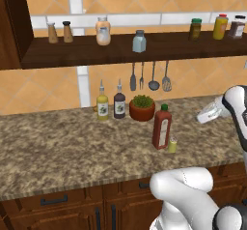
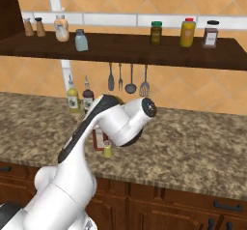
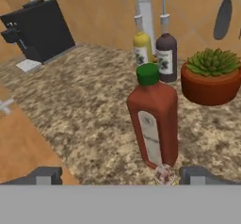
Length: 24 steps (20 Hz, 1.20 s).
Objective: Put the shaker and condiment bottle from the counter next to their counterparts in the cabinet.
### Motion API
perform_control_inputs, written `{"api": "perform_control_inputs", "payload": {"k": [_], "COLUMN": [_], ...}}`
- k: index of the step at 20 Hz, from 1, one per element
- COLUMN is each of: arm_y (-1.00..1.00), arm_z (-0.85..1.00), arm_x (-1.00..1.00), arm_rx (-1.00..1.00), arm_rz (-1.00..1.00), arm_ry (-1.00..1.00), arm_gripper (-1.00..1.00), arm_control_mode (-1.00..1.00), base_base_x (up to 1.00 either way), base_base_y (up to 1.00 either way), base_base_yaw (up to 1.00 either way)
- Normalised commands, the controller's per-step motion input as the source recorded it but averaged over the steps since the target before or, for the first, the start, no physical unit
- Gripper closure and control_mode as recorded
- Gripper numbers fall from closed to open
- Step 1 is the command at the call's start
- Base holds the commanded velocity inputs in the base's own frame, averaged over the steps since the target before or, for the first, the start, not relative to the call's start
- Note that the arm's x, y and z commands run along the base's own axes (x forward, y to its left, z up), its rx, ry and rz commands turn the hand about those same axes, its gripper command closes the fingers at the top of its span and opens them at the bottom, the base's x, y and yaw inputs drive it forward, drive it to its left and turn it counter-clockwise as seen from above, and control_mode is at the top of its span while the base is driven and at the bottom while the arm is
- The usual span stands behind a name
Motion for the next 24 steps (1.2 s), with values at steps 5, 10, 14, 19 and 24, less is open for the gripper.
{"api": "perform_control_inputs", "payload": {"k": [5,10,14,19,24], "arm_y": [0.0,-0.09,-0.01,0.0,0.0], "arm_z": [-0.18,-0.37,-0.35,-0.34,-0.01], "arm_x": [0.14,0.38,0.4,0.28,0.17], "arm_rx": [0.01,0.17,0.29,0.16,0.01], "arm_rz": [0.12,0.18,0.15,0.18,0.04], "arm_ry": [-0.02,-0.27,-0.37,-0.24,0.0], "arm_gripper": [-1.0,-1.0,-1.0,-1.0,-1.0], "arm_control_mode": [-1.0,-1.0,-1.0,-1.0,-1.0], "base_base_x": [0.0,0.0,0.0,0.0,0.0], "base_base_y": [0.0,0.0,0.0,0.0,0.0], "base_base_yaw": [0.0,0.0,0.0,0.0,0.0]}}
